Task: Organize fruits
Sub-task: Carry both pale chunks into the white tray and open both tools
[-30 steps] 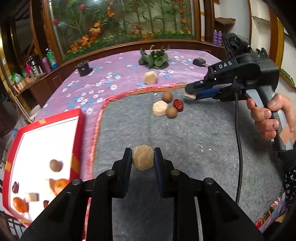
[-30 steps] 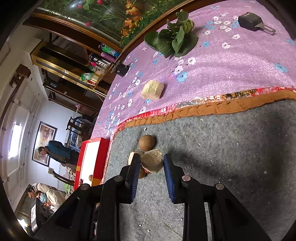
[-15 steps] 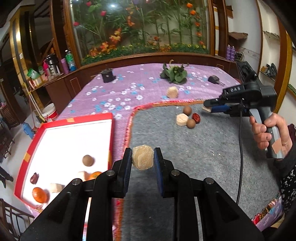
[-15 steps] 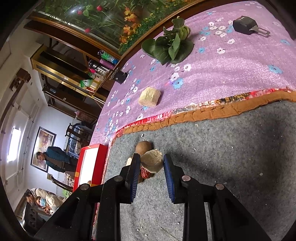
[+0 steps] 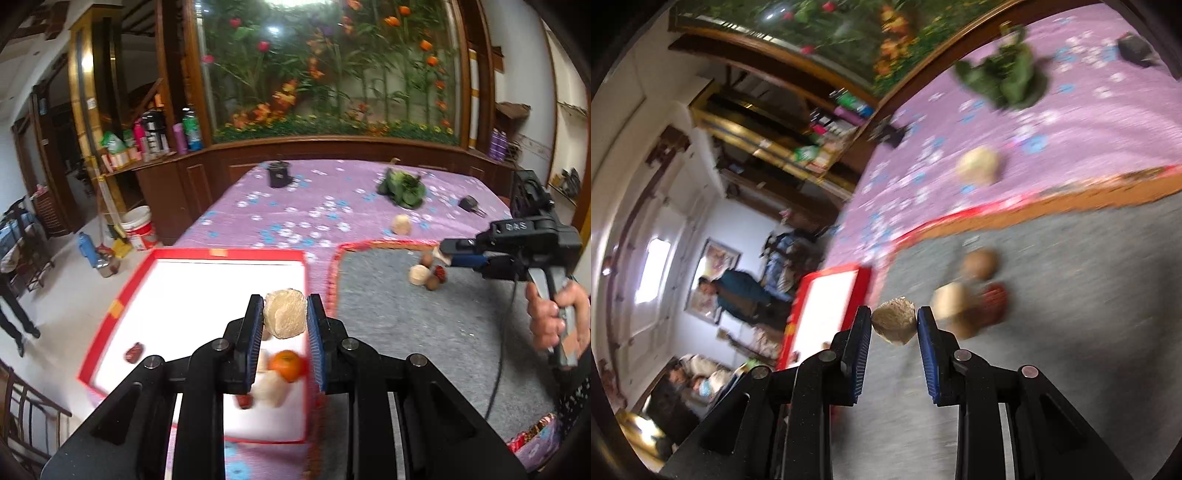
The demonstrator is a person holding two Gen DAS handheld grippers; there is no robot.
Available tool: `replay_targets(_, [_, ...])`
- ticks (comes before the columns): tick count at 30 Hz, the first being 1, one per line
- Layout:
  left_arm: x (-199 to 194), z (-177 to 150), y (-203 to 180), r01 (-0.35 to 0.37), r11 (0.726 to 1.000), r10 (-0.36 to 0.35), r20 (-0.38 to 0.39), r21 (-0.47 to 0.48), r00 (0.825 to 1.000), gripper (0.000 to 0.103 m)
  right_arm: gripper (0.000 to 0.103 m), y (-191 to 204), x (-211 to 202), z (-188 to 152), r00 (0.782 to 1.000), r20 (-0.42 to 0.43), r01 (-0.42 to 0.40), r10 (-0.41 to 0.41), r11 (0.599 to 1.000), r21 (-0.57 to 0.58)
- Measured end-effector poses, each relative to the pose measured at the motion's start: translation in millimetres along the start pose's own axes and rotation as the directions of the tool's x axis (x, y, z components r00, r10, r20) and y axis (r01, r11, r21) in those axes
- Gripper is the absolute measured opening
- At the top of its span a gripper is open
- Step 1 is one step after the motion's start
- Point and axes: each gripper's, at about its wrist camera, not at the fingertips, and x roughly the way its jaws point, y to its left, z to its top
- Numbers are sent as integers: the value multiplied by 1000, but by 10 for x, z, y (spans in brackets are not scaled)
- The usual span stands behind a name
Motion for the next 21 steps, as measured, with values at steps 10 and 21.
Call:
replay_targets(10, [-94, -148, 476, -162, 986, 163, 21, -41, 986, 21, 26, 1223, 726, -400, 992, -82, -111, 97, 975, -194])
replay_targets(21, [-1, -339, 802, -177, 978, 177, -4, -113, 984, 21, 26, 1527, 1444, -926, 986, -163, -22, -32, 949, -314])
